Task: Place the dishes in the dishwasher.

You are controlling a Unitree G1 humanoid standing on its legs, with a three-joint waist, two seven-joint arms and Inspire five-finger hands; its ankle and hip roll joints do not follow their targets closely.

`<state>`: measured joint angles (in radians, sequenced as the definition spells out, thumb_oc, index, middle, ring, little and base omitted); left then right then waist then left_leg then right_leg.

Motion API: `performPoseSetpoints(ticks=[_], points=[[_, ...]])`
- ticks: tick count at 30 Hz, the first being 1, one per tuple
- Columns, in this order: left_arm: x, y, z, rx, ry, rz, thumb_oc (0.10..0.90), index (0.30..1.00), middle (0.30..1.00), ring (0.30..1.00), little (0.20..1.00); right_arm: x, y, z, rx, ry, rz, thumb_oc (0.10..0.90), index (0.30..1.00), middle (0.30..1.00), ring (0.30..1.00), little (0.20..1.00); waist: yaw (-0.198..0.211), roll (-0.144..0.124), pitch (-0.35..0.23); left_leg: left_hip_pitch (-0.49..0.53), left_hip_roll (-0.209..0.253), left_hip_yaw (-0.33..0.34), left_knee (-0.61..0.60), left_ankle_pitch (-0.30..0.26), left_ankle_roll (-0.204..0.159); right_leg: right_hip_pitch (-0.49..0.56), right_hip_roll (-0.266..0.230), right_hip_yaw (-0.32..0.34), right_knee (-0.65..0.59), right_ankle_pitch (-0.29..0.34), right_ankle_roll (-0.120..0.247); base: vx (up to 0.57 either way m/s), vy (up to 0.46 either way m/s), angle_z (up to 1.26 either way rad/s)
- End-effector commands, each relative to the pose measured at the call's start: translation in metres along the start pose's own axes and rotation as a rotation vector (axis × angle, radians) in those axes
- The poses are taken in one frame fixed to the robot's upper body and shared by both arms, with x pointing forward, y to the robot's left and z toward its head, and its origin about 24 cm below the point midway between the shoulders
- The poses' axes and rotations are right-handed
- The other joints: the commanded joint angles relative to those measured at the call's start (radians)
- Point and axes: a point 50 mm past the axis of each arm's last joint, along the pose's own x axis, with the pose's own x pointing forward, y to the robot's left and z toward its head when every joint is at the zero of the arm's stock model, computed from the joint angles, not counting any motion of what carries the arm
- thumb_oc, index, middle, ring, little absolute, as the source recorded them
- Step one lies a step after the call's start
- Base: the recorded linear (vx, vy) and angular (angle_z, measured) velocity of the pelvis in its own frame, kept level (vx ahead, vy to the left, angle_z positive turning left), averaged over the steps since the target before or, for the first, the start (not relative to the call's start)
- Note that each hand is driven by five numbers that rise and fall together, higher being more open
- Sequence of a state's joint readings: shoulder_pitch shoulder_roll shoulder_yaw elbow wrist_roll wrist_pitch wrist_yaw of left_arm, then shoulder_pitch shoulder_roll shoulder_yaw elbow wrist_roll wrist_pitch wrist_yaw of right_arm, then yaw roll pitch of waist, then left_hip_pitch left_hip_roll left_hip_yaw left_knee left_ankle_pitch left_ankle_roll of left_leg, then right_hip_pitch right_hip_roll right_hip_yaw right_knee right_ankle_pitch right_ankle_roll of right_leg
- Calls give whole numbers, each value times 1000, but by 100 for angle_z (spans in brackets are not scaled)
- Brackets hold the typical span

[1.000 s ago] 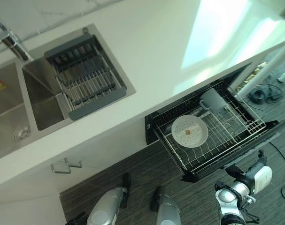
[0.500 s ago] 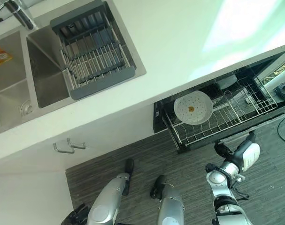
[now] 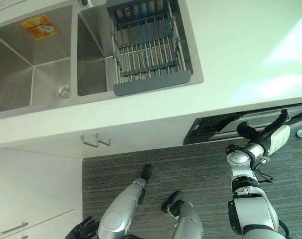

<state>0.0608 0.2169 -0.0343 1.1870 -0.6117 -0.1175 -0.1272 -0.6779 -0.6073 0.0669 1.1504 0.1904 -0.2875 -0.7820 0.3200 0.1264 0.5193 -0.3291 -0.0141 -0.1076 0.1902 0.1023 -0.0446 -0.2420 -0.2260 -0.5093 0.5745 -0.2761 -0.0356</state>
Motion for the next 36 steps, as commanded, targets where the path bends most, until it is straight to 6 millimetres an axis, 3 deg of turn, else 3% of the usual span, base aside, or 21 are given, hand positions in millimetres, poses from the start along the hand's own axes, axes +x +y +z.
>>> performPoseSetpoints(ticks=[1, 5, 9, 10, 11, 12, 13, 18, 20, 22, 23, 30, 36], points=[[-8, 32, 11, 153, -29, 35, 800, 900, 900, 900, 900, 21, -5, 186, 74, -813, 82, 800, 900, 900, 900, 900, 81, -2, -73, 23, 23, -57, 110, -197, 6, 48, -3, 74, 16, -81, 63, 11, 34, 27], [-10, 39, 16, 189, -32, -2, 800, 900, 900, 900, 900, 32, -14, 200, 87, -772, 84, 800, 900, 900, 900, 900, 119, 8, -80, 0, 7, -89, 110, -189, 3, 66, -6, 42, -1, -84, 70, -8, -2, 32], [-11, 38, 18, 155, -77, 13, 800, 900, 900, 900, 900, 27, -3, 179, 91, -717, 165, 800, 900, 900, 900, 900, 114, 7, -89, 14, 7, -98, 110, -196, -4, 104, 5, 33, -43, -77, 73, 8, 13, -10], [-11, 38, 28, 309, -163, 89, 800, 900, 900, 900, 900, 10, 15, 141, 98, -652, 255, 800, 900, 900, 900, 900, 102, 3, -103, 37, 10, -103, 110, -205, -13, 154, 20, 27, -100, -63, 77, 75, 54, -7], [-12, 38, 32, 361, -197, 122, 800, 900, 900, 900, 900, 2, 22, 125, 102, -625, 282, 800, 900, 900, 900, 900, 93, 2, -111, 46, 15, -99, 110, -208, -18, 178, 30, 28, -133, -56, 79, 110, 100, 18], [-13, 39, 41, 385, -256, 180, 800, 900, 900, 900, 900, -18, 32, 93, 108, -569, 352, 800, 900, 900, 900, 900, 68, 0, -124, 58, 27, -86, 110, -211, -27, 212, 44, 36, -186, -38, 85, 69, 79, 12], [-13, 40, 42, 381, -263, 189, 800, 900, 900, 900, 900, -21, 33, 88, 107, -562, 359, 800, 900, 900, 900, 900, 64, 0, -127, 59, 29, -83, 110, -211, -29, 217, 47, 38, -194, -35, 86, 57, 85, 4], [-17, 51, 53, 255, -322, 244, 800, 900, 900, 900, 900, -62, 40, 24, 107, -405, 475, 800, 900, 900, 900, 900, 6, -15, -156, 82, 54, -51, 110, -219, -36, 268, 64, 66, -275, -1, 97, 26, 55, -11], [-21, 57, 50, 225, -335, 275, 800, 900, 900, 900, 900, -80, 28, -18, 100, -270, 517, 800, 900, 900, 900, 900, -26, -21, -186, 86, 62, -35, 110, -207, -28, 257, 55, 70, -275, 30, 103, -71, 118, -15], [-22, 58, 46, 201, -331, 258, 800, 900, 900, 900, 900, -89, 23, -38, 80, -199, 561, 800, 900, 900, 900, 900, -48, -34, -206, 101, 67, -16, 110, -216, -26, 255, 49, 86, -275, 32, 110, -15, 93, -2], [-23, 55, 44, 193, -340, 223, 800, 900, 900, 900, 900, -103, 17, -59, 35, -147, 610, 800, 900, 900, 900, 900, -69, -44, -226, 118, 73, 3, 110, -227, -24, 254, 44, 103, -275, 34, 117, 34, 66, -25], [-16, 31, 53, 201, -328, 31, 800, 900, 900, 900, 900, -129, -4, -110, -63, 39, 680, 800, 900, 900, 900, 900, -130, -67, -273, 164, 91, 65, 110, -273, -11, 253, 41, 154, -275, 35, 136, -6, 19, -27], [-7, 11, 36, 195, -182, -86, 800, 900, 900, 900, 900, -143, -14, -138, -134, 171, 692, 800, 900, 900, 900, 900, -164, -80, -295, 181, 96, 90, 110, -295, -3, 243, 42, 185, -275, 40, 144, -27, -13, -18]])
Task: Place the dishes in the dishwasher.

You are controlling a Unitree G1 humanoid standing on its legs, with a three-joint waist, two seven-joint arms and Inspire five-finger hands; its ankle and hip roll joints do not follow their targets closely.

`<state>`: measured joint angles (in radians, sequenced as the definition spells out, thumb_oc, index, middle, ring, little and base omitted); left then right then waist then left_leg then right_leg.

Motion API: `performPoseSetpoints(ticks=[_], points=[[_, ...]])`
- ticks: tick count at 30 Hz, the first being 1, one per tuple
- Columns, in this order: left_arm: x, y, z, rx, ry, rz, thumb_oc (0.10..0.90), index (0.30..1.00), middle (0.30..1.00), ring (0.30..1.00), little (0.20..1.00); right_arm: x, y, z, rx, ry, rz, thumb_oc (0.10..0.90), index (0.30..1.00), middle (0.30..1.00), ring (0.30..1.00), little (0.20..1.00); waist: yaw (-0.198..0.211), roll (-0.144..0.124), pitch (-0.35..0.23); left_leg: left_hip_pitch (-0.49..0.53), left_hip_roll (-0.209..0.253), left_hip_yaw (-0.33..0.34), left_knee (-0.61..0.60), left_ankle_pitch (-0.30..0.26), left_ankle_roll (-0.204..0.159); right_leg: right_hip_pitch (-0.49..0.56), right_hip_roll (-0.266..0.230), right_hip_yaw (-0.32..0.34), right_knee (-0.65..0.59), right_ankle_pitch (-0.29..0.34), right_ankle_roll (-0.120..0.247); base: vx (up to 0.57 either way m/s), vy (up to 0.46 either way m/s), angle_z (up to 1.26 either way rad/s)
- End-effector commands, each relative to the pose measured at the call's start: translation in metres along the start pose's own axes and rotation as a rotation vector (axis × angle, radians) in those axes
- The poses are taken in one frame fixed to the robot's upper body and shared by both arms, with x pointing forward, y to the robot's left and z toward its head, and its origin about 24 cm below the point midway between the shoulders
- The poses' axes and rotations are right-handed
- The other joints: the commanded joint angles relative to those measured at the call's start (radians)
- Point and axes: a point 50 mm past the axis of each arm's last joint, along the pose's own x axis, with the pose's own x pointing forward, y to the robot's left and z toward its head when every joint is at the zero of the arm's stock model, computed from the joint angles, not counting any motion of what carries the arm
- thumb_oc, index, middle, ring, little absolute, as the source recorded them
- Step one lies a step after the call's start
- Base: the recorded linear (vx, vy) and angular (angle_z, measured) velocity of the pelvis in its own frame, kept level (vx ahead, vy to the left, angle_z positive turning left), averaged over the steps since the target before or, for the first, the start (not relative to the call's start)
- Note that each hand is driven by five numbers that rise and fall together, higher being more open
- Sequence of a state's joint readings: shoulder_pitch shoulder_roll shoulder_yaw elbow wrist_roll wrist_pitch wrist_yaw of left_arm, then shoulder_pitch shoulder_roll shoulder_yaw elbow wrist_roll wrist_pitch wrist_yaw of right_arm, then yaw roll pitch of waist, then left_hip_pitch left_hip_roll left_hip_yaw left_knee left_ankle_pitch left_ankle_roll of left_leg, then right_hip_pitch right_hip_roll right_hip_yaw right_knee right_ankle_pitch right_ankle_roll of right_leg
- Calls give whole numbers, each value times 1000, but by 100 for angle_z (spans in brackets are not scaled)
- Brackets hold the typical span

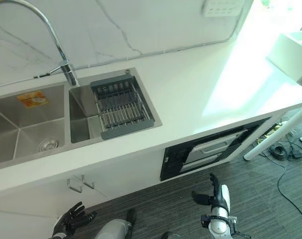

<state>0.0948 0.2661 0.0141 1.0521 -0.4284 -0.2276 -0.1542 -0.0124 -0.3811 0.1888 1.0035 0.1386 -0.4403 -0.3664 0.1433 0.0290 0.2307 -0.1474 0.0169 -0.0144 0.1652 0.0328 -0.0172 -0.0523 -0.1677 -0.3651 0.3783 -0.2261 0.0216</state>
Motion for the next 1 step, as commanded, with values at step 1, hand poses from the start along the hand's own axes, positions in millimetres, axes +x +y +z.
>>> performPoseSetpoints(ticks=[1], points=[[-2, -1, -7, -6, 54, -60, 800, 900, 900, 900, 900, 22, -12, 34, 34, -123, -48, 800, 900, 900, 900, 900, 4, 14, -10, 6, 65, 4, 135, -231, -29, 51, -16, 49, -78, -9, 88, -56, -20, -6]])
